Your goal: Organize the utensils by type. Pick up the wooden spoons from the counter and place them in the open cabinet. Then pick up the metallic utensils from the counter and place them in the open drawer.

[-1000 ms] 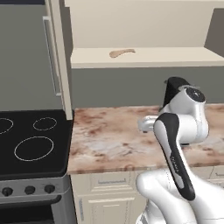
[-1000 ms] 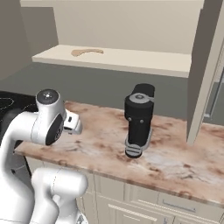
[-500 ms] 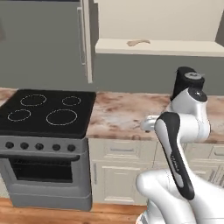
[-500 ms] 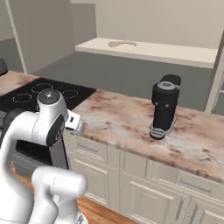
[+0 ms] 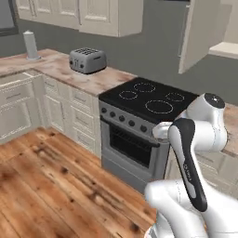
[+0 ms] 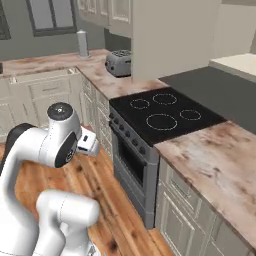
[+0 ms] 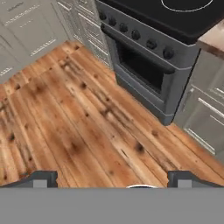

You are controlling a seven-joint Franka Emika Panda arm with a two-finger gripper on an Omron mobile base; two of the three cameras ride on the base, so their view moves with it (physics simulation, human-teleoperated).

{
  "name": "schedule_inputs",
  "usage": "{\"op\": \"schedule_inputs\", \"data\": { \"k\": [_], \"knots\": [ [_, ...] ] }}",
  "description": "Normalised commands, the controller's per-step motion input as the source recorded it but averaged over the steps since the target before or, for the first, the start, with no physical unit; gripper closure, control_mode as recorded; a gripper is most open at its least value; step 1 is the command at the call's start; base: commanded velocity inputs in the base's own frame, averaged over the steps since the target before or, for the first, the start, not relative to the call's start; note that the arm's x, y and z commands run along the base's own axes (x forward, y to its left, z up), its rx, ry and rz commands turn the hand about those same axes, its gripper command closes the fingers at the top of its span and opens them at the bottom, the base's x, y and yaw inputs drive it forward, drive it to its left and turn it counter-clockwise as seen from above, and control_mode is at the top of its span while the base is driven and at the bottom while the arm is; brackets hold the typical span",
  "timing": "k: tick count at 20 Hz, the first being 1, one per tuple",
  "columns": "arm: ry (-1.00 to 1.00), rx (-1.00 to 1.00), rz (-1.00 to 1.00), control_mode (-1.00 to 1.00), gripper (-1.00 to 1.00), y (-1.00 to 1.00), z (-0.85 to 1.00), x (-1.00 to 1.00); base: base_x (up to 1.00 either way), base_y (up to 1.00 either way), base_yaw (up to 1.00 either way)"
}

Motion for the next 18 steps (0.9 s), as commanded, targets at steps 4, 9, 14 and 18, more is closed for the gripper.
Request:
{"op": "schedule_inputs", "data": {
  "k": [4,9,14,18],
  "knots": [
    [0.00,0.00,0.00,1.00,-1.00,0.00,0.00,0.00,-0.08,-0.03,1.00],
    [0.00,0.00,0.00,1.00,-1.00,0.00,0.00,0.00,-0.03,0.00,1.00],
    [0.00,0.00,0.00,1.00,-1.00,0.00,0.00,0.00,-0.02,0.00,1.00],
    [0.00,0.00,0.00,1.00,-1.00,0.00,0.00,0.00,-0.02,0.00,1.00]
  ]
}}
